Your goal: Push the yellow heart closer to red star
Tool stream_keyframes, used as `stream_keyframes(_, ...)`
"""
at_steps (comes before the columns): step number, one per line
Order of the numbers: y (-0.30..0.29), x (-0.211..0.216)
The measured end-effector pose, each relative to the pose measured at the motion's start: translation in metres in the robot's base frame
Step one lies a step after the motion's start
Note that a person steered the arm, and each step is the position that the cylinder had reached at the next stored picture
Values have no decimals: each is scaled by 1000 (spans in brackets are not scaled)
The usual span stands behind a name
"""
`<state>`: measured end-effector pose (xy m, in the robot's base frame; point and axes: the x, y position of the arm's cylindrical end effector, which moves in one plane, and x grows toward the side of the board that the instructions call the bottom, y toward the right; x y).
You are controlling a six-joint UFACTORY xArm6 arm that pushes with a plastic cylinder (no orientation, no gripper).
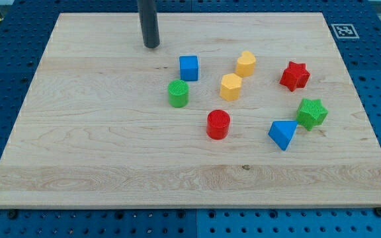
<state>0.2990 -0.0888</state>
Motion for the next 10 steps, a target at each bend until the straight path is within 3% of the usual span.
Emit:
stream_keyframes(1, 0, 25)
stream_keyframes(2, 4, 16)
stream_keyframes(4, 92, -6)
stream_keyframes(7, 156, 31)
stream_keyframes(10, 162, 47)
